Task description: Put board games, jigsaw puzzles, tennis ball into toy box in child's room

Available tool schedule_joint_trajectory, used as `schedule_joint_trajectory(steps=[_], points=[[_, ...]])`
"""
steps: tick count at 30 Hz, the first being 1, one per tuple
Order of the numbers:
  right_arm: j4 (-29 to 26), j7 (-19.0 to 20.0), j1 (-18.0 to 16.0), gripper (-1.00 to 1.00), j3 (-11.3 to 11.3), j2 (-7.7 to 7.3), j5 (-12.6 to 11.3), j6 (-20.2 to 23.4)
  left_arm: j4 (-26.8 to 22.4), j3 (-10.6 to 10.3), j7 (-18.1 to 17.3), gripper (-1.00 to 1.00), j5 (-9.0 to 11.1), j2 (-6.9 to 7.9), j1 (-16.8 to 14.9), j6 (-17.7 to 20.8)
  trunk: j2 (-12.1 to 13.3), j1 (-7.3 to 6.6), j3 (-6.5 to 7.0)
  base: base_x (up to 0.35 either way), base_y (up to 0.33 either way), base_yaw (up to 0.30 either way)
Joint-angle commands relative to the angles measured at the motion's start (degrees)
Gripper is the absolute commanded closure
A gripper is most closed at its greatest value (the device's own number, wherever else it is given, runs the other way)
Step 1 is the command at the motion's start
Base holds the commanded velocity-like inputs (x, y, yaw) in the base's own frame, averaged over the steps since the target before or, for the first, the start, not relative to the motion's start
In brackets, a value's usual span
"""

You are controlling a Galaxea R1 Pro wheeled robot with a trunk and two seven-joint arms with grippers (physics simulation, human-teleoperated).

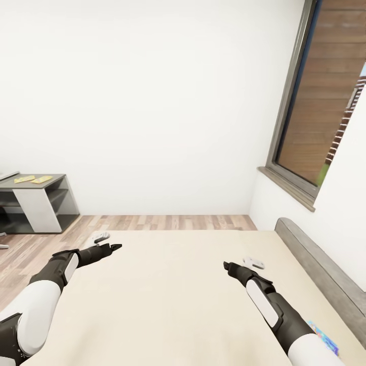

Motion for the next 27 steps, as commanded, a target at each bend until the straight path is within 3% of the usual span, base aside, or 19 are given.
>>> schedule_joint_trajectory(steps=[1,27], points=[[-0.10,-0.52,-0.05,-1.00,0.27,-0.08,-0.49,0.08,-0.09,0.49,-0.44,-1.00,-0.58,-0.07,-0.08,0.37,-0.14,0.04,-0.14,0.000,-0.213,0.000],[-0.10,-0.52,-0.07,-1.00,0.26,-0.08,-0.49,0.08,-0.10,0.57,-0.44,-1.00,-0.58,-0.03,-0.08,0.37,-0.14,0.04,-0.14,0.000,-0.165,0.000]])
